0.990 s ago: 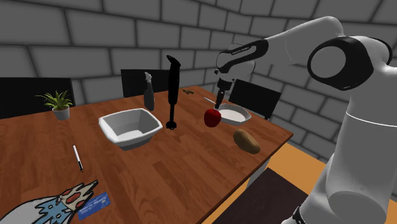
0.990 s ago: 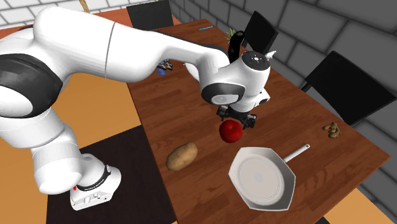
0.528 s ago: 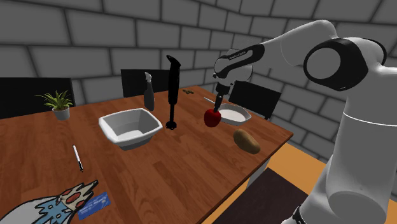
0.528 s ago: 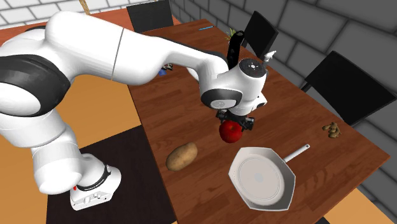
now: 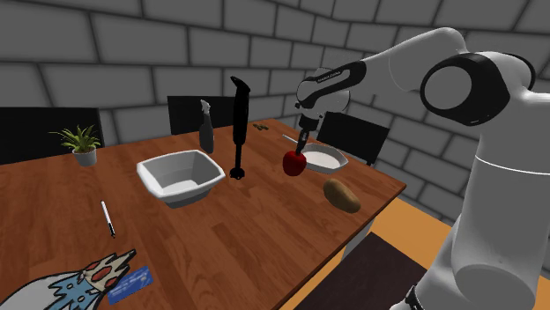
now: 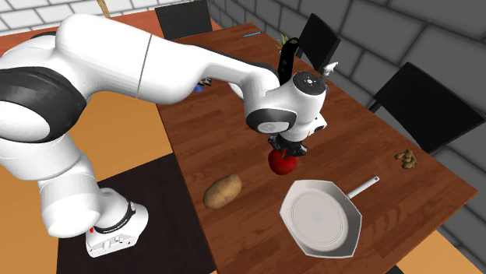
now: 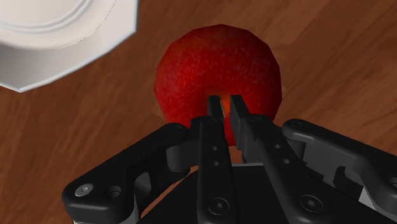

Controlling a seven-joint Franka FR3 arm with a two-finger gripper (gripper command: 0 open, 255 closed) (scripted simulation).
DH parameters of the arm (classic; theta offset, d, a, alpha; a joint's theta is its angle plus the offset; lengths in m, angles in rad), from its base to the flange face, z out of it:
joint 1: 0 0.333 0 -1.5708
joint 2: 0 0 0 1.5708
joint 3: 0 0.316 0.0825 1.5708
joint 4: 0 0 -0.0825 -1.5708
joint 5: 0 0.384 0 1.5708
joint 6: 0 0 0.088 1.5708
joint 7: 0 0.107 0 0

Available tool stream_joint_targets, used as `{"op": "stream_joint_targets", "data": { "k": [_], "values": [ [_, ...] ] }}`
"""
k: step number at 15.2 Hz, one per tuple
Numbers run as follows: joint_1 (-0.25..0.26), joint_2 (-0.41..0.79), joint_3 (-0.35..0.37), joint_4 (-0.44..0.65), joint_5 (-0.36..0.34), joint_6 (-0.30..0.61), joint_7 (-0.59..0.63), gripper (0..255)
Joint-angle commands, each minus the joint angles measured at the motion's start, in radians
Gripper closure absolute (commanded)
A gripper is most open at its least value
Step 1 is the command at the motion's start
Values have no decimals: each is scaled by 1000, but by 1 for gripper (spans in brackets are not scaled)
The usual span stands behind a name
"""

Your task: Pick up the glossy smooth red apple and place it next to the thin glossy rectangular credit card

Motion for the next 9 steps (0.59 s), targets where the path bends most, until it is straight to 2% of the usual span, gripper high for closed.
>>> {"op": "stream_joint_targets", "data": {
  "k": [1,6,9],
  "values": [
    [0,0,0,0,0,0,0,255],
    [0,0,0,0,0,0,0,255],
    [2,-16,-3,21,-12,-34,11,255]
  ]
}}
